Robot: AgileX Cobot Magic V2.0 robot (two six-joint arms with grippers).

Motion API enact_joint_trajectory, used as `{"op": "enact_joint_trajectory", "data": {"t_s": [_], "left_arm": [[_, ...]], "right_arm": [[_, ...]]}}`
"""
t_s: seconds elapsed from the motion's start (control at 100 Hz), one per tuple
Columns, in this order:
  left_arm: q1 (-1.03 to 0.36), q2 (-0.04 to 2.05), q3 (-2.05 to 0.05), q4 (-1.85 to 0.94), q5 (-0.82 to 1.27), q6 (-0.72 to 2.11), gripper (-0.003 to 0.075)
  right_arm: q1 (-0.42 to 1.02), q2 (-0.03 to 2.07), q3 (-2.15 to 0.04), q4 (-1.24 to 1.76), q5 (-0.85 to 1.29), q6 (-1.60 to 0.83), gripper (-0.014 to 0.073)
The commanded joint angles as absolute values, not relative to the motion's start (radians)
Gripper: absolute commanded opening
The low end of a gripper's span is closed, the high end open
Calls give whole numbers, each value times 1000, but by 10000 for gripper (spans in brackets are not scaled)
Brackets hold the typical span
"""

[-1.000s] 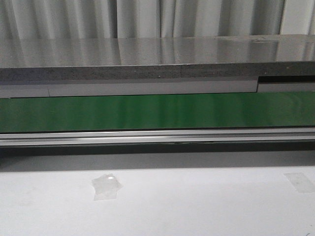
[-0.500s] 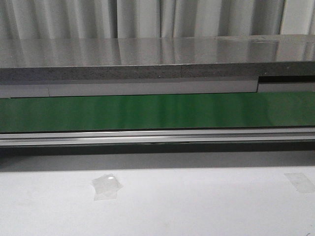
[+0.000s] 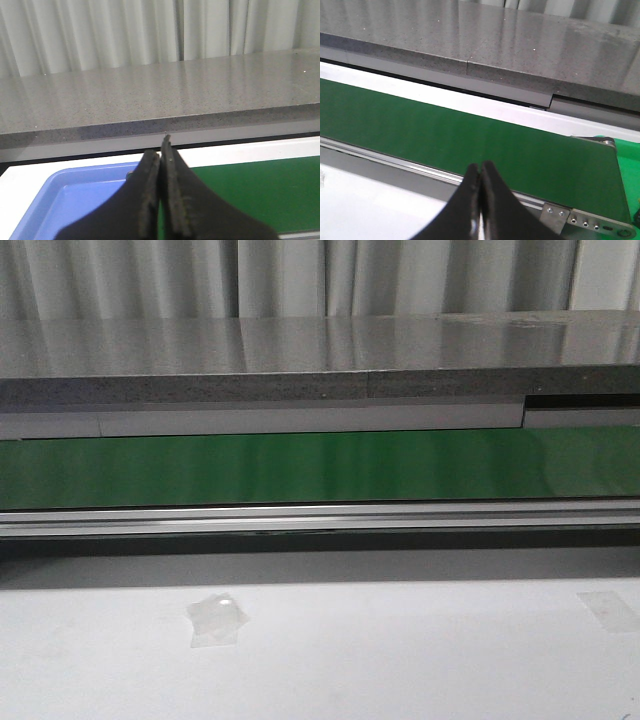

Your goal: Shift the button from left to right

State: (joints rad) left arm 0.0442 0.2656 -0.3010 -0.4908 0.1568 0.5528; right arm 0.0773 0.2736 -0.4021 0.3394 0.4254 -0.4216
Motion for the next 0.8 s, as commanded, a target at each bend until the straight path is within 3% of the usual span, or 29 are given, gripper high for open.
{"op": "enact_joint_trajectory", "data": {"t_s": [0.0,0.37,0.79], "left_arm": [[48,274,-331,-505,90,541,-20],[48,274,-331,-505,90,541,-20],[48,274,-331,-505,90,541,-20]], "right_arm": [[78,282,-425,358,356,-419,-68],[78,262,-402,290,293,-384,-68],[78,39,-138,0,105,21,-68]]}}
